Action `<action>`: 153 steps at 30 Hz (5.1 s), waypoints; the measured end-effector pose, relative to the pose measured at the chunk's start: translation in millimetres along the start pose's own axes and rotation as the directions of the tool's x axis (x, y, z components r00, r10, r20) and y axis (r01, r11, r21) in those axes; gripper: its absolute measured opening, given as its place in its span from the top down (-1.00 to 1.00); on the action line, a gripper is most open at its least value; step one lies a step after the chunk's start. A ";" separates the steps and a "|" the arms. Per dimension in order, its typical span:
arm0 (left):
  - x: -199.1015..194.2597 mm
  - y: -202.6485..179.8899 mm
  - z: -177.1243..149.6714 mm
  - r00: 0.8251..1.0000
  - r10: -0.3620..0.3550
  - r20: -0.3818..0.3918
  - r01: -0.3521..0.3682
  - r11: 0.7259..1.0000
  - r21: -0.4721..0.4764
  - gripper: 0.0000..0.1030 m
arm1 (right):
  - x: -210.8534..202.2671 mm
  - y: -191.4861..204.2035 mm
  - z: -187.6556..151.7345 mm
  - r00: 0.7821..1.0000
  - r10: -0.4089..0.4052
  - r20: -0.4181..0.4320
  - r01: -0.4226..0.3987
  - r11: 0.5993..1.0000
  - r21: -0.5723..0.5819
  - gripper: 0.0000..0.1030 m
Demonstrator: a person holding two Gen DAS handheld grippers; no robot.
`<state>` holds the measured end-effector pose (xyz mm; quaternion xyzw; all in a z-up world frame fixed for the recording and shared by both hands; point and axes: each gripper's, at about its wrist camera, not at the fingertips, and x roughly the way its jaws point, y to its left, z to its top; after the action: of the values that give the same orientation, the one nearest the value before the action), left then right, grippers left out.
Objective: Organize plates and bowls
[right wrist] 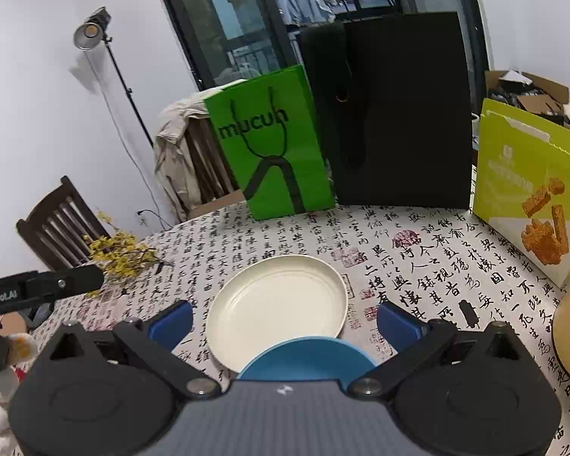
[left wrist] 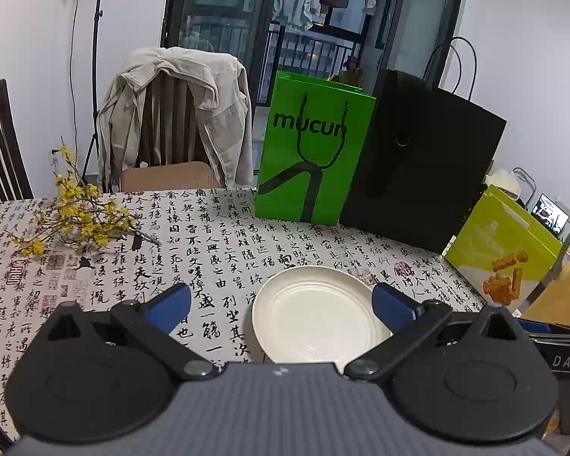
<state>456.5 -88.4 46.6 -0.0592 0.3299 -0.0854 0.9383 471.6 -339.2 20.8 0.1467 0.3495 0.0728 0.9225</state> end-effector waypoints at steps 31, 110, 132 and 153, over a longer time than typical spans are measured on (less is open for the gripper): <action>132.5 -0.5 11.0 0.980 0.124 -0.158 -0.128 0.992 -0.013 -1.00 | 140.5 -33.0 27.5 0.974 -0.077 -0.211 0.106 0.985 0.133 -1.00; 199.7 5.3 -8.9 0.950 0.166 -0.263 -0.160 0.986 0.044 0.52 | 205.1 -16.2 29.3 0.948 -0.191 -0.254 0.175 0.981 -0.085 0.57; 172.6 9.3 2.1 0.962 0.162 -0.218 -0.158 0.987 0.037 0.52 | 172.3 -4.8 38.6 0.975 -0.135 -0.177 0.124 0.990 -0.073 0.75; 132.8 13.5 9.5 0.976 0.148 -0.157 -0.144 0.989 0.038 0.52 | 128.8 9.7 30.7 0.991 -0.084 -0.101 0.076 0.994 -0.079 0.78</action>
<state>566.1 -101.1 -29.1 -0.0152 0.4062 -0.0251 0.9133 587.7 -306.3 -34.5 0.0937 0.3995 0.0566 0.9102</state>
